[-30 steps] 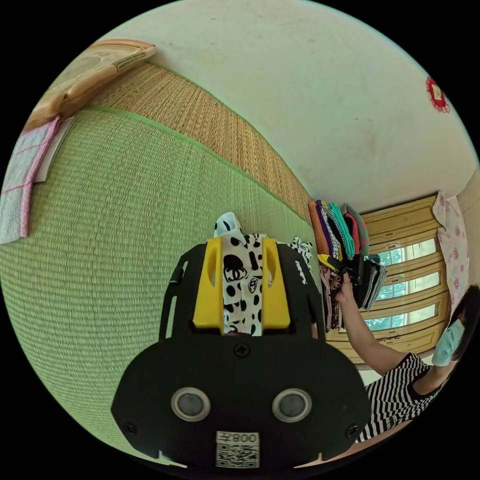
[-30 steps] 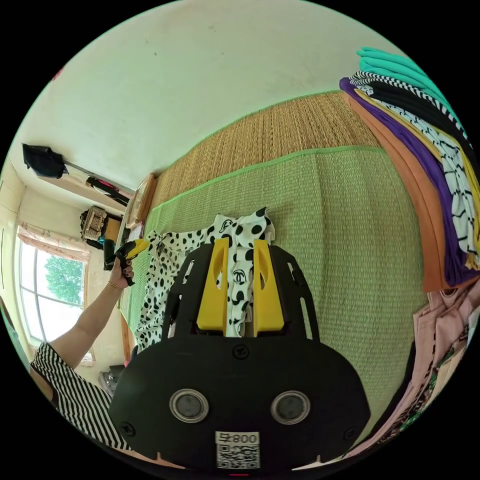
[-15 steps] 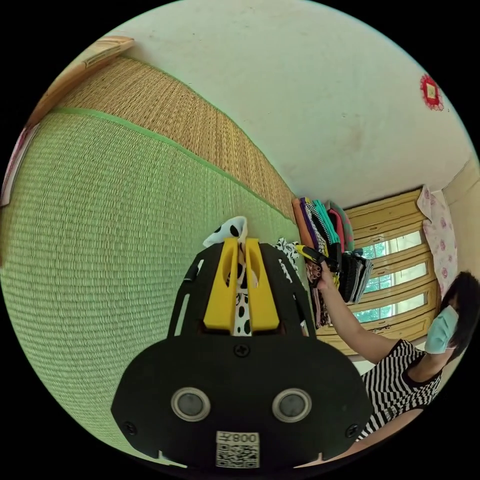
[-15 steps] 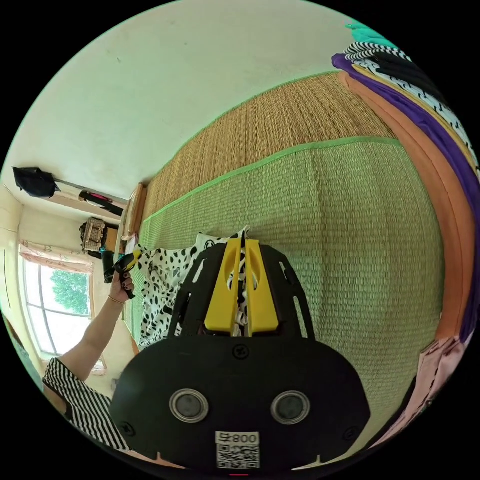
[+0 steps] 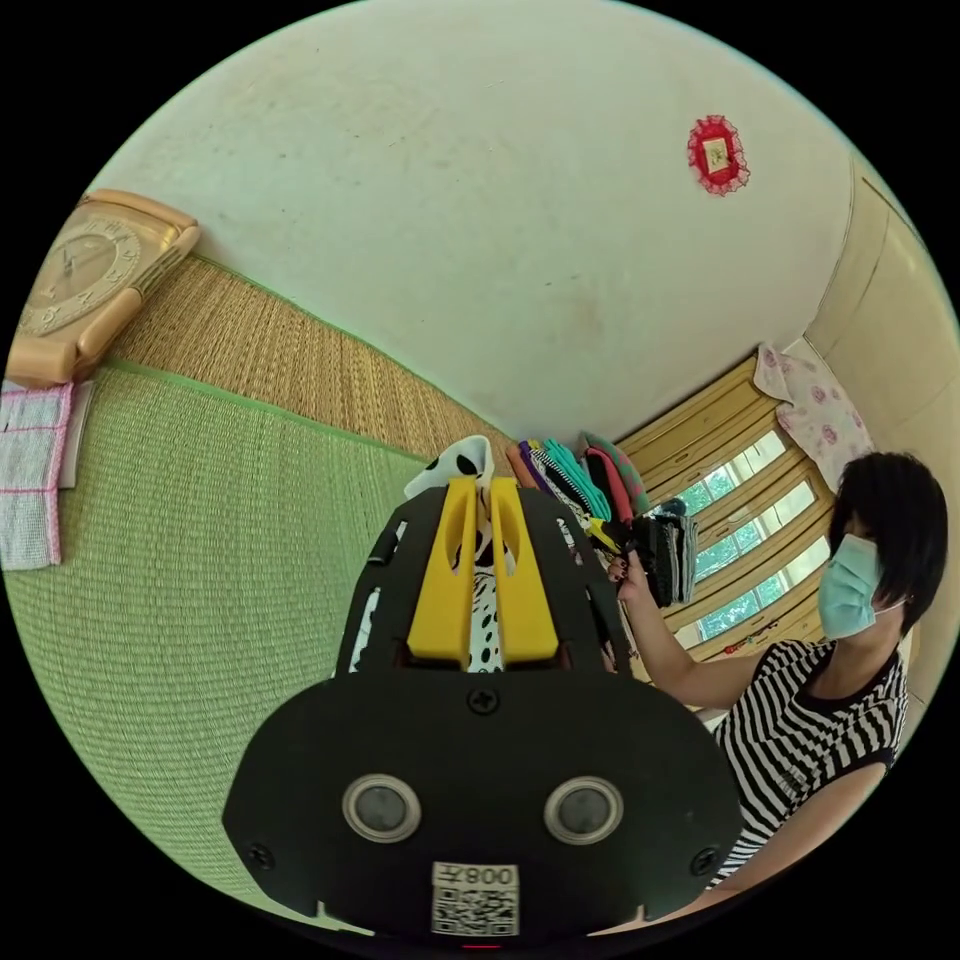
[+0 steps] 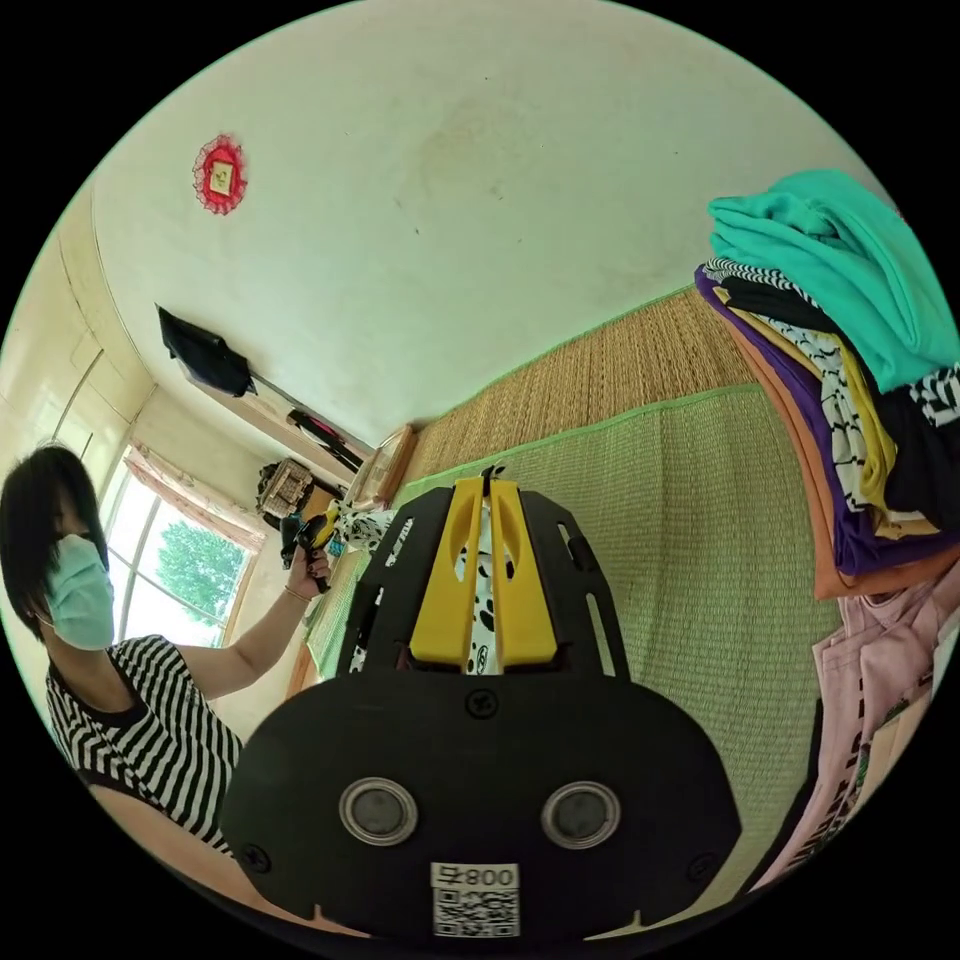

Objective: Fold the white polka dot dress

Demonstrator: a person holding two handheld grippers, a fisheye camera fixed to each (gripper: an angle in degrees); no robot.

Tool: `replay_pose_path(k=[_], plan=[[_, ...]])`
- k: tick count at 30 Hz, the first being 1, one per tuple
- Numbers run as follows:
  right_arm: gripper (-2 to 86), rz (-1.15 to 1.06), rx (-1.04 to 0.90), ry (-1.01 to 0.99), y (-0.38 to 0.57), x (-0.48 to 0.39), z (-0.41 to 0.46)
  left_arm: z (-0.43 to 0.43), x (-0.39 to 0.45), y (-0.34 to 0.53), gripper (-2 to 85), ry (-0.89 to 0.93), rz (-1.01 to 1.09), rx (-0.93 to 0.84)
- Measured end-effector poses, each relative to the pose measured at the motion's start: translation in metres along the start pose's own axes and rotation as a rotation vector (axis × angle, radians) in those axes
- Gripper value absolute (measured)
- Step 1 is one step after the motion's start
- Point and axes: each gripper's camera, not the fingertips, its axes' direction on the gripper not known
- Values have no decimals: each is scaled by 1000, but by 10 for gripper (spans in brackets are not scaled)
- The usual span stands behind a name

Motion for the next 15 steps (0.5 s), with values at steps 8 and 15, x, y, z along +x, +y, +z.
replay_pose_path(k=[8, 15], plan=[[8, 117, -112, 51, -47, 59, 71, 44, -48, -40, 29, -136, -91, -49], [10, 176, -215, 114, -47, 97, 119, 78, -102, -32, 64, -170, -240, -86]])
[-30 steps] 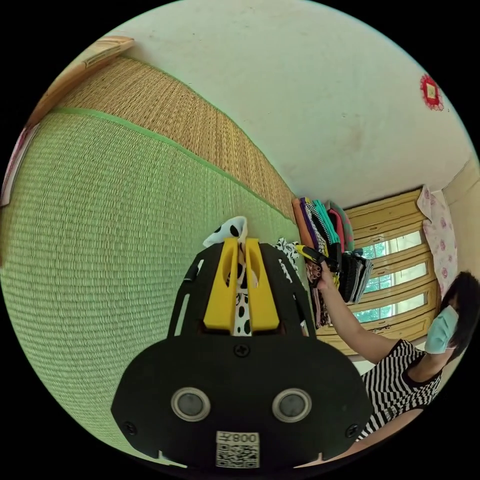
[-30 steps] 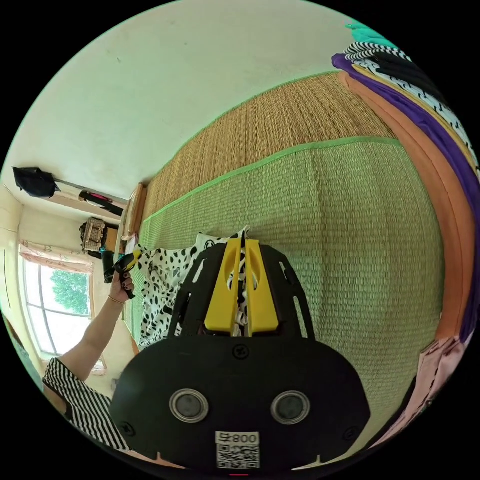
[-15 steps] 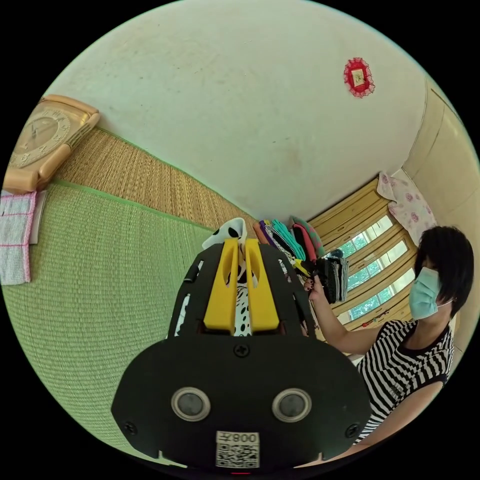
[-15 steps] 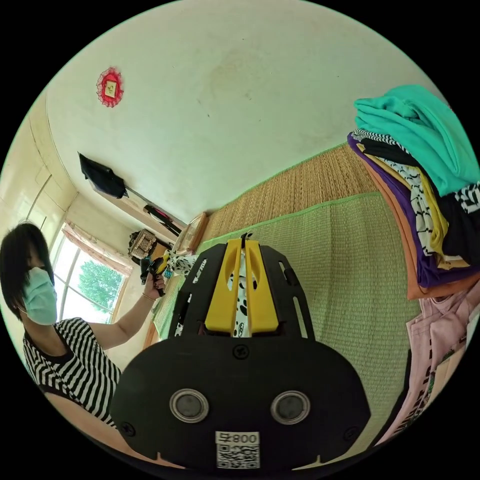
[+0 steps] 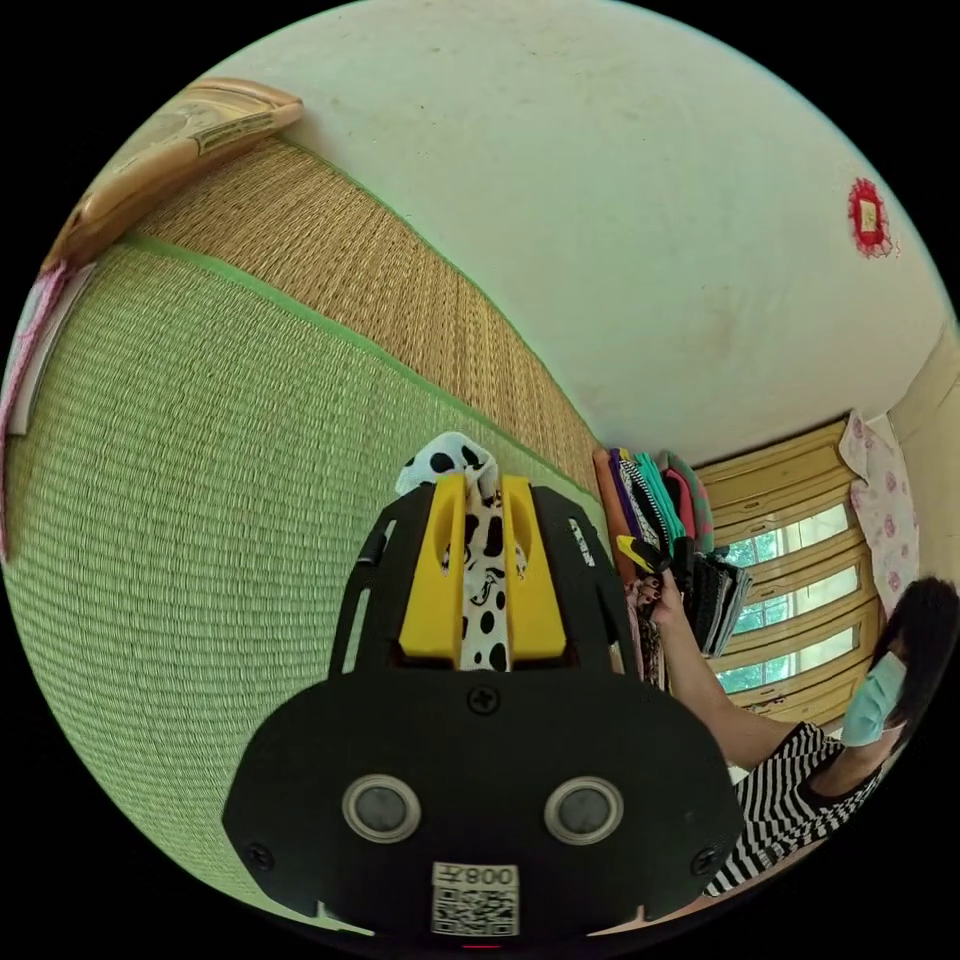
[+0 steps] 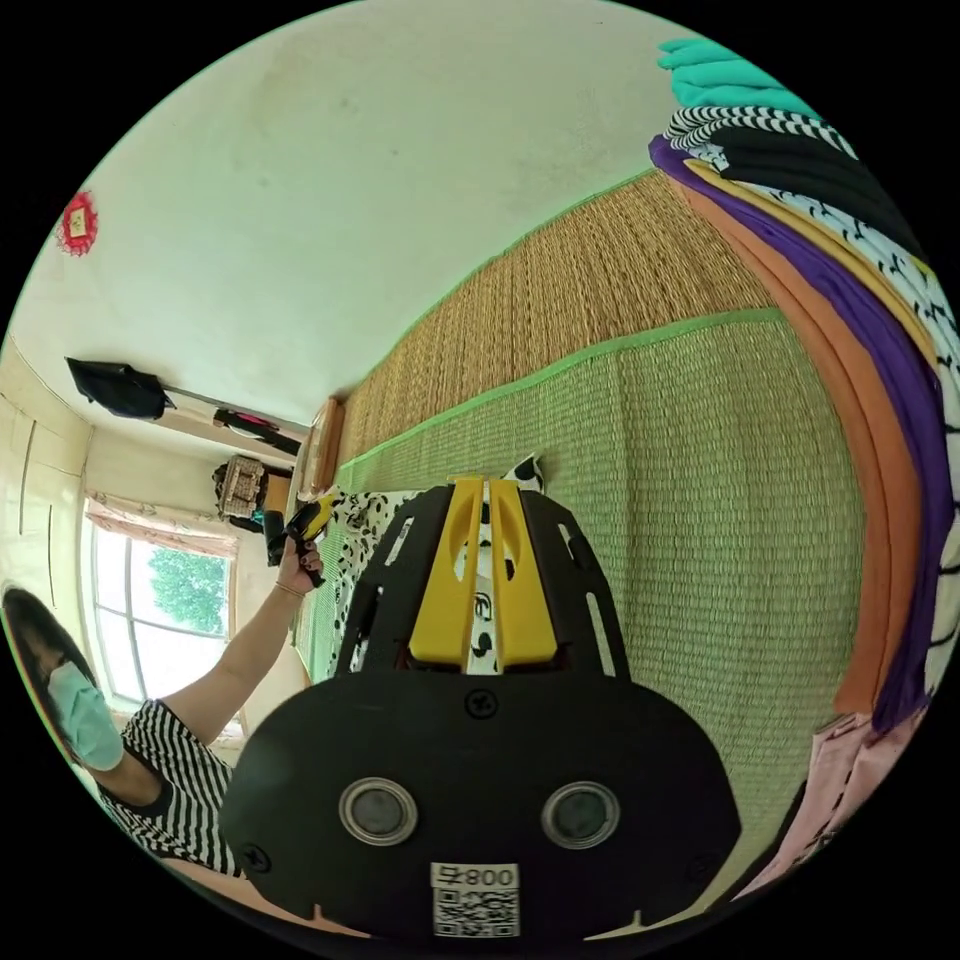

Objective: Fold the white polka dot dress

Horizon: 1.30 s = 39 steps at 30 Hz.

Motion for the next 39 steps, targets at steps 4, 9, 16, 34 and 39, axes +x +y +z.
replay_pose_path(k=[4, 9, 16, 34, 39], plan=[[16, -37, 38, 58, 32, 4, -22, -26, -5, 26, 76, 33, 34, 24], [43, -46, -64, 71, 132, 7, -17, -65, -17, 88, 81, 8, 6, 10], [59, 38, -134, 39, 199, 5, 29, -60, -23, 138, 79, -33, -47, -102], [4, 9, -146, 220, 157, -37, 64, -64, 13, 112, 2, -100, -30, -66], [5, -36, -188, 276, 116, -55, 55, -56, 33, 105, 4, -94, -19, -78]])
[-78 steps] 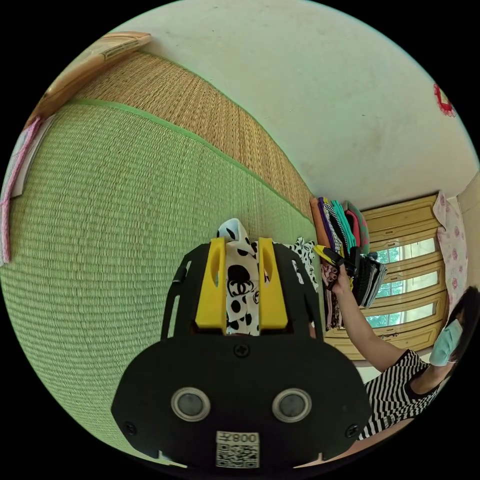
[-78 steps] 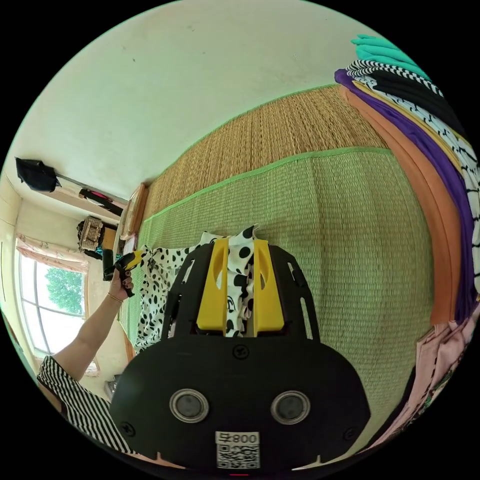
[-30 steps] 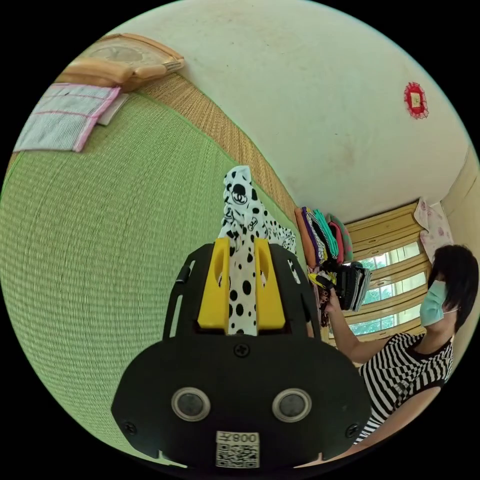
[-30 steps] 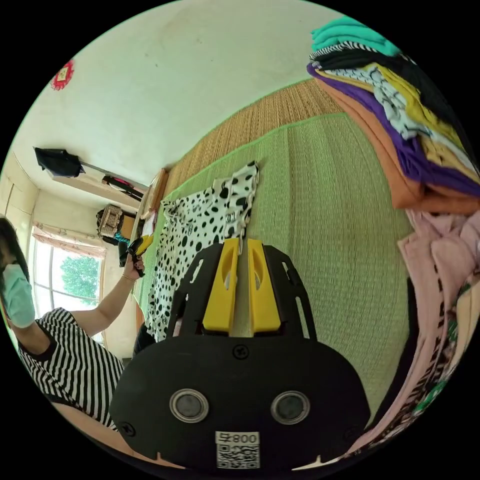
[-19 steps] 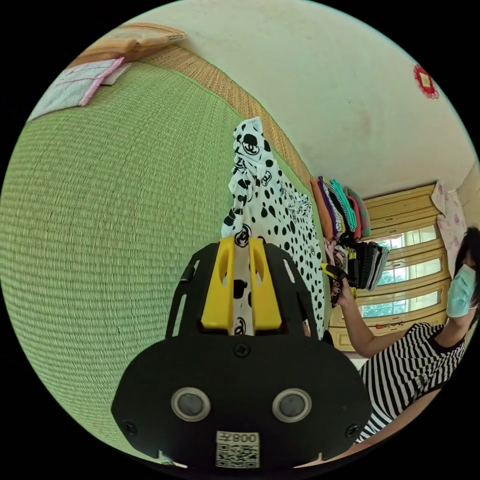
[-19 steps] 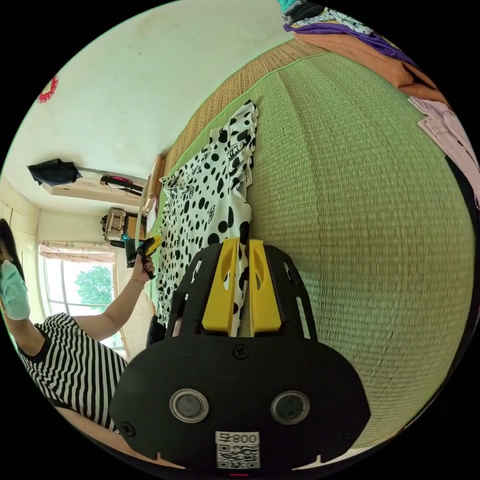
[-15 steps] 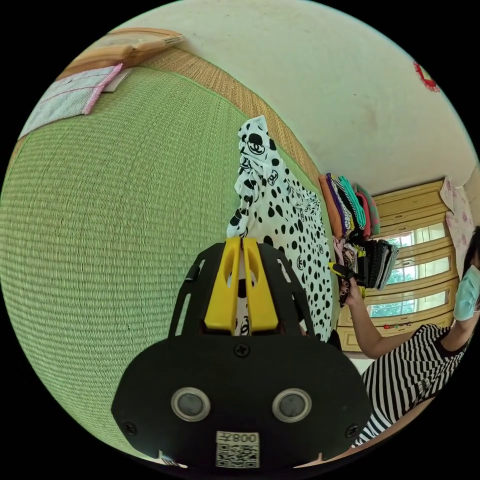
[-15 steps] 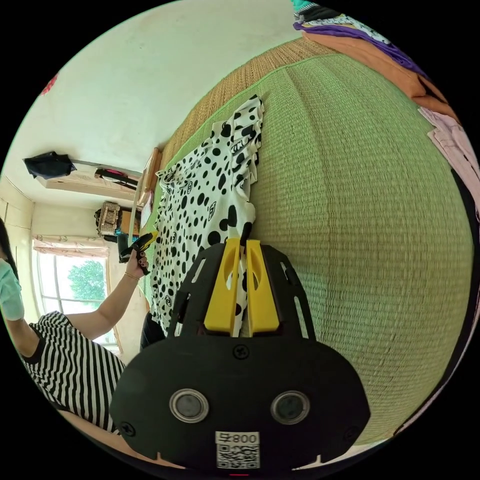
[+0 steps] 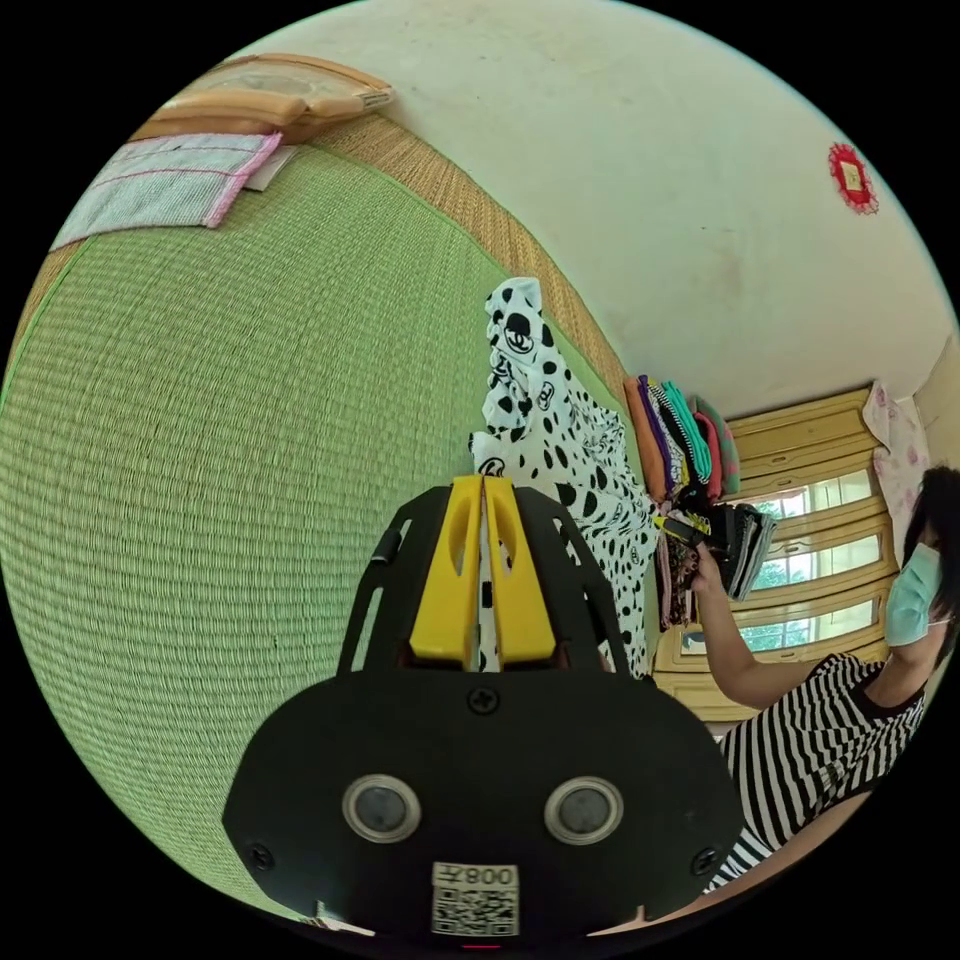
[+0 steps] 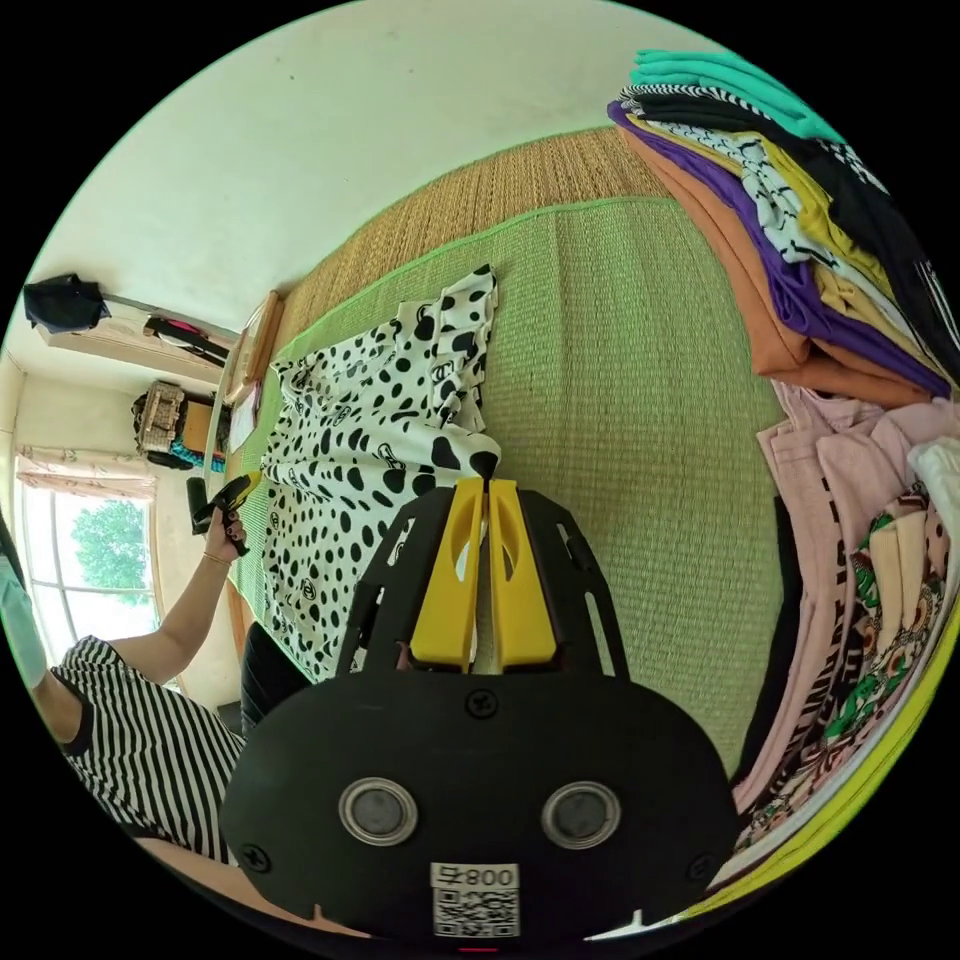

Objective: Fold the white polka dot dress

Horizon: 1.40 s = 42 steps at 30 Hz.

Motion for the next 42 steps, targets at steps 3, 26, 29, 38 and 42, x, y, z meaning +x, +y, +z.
replay_pose_path(k=[3, 26, 29, 38, 42], plan=[[9, 9, -89, -22, 1, -1, 27, 13, 4, -3, 7, -38, -28, -38], [2, -577, -147, -16, -96, -268, 184, 209, 272, -147, 22, -183, 547, -356], [1, -589, -146, -84, -114, -286, 206, 214, 295, -161, 27, -175, 572, -331], [1, -494, -49, -112, -156, -288, 225, 235, 350, -186, 55, -110, 606, -294], [2, -467, -5, -159, -158, -286, 227, 251, 392, -194, 75, -173, 721, -303]])
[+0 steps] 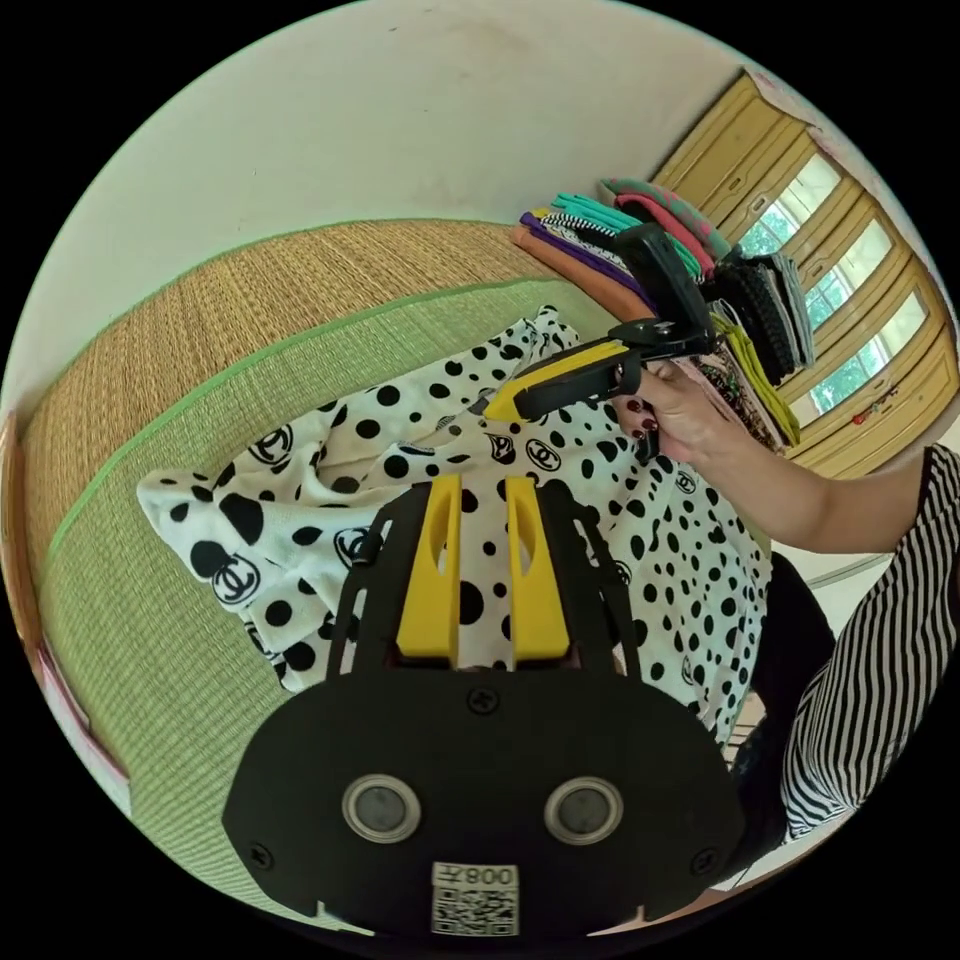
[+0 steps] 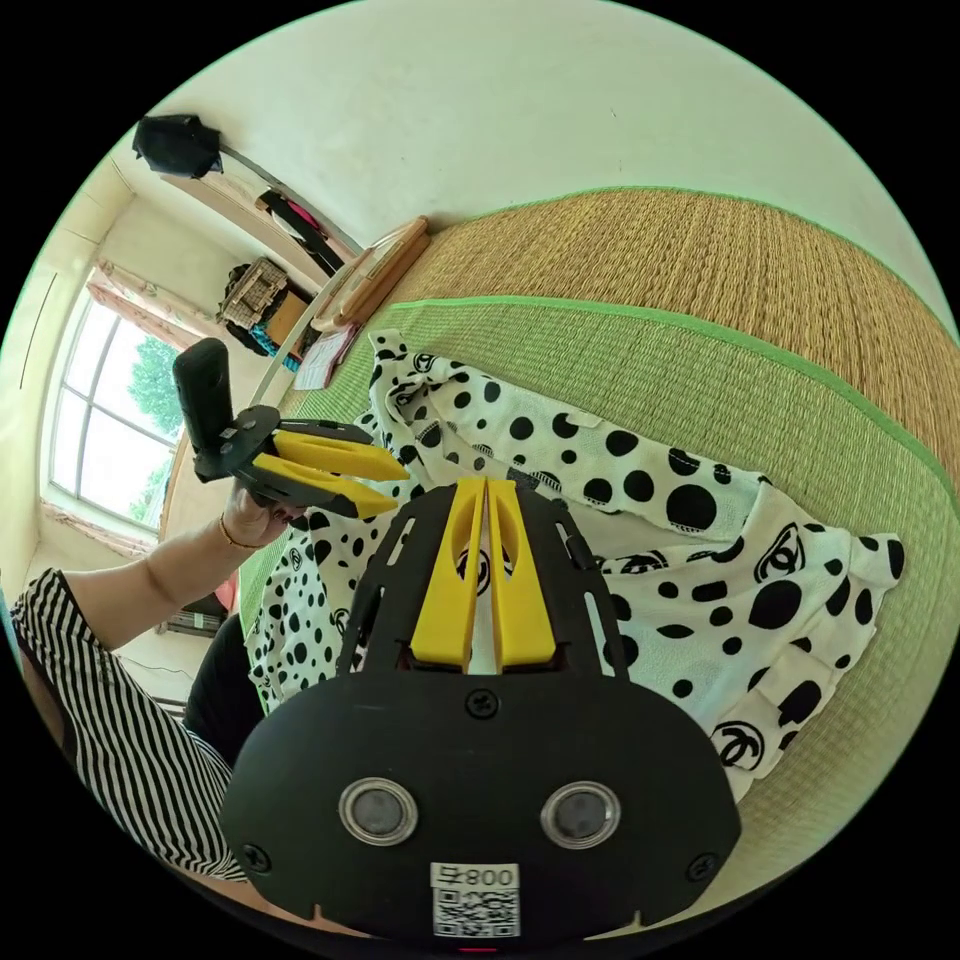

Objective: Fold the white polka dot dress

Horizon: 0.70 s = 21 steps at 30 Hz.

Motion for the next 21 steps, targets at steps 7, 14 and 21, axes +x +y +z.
replay_pose_path(k=[7, 14, 21], plan=[[19, -8, 23, -22, 5, -4, 9, 21, 42, -75, 88, -217, 246, -170], [70, -137, 11, -46, 1, -28, 4, 45, 58, -135, 27, -242, 381, -364], [83, -410, -171, 111, -13, -87, 50, 37, 55, -176, 13, -121, 350, -351]])
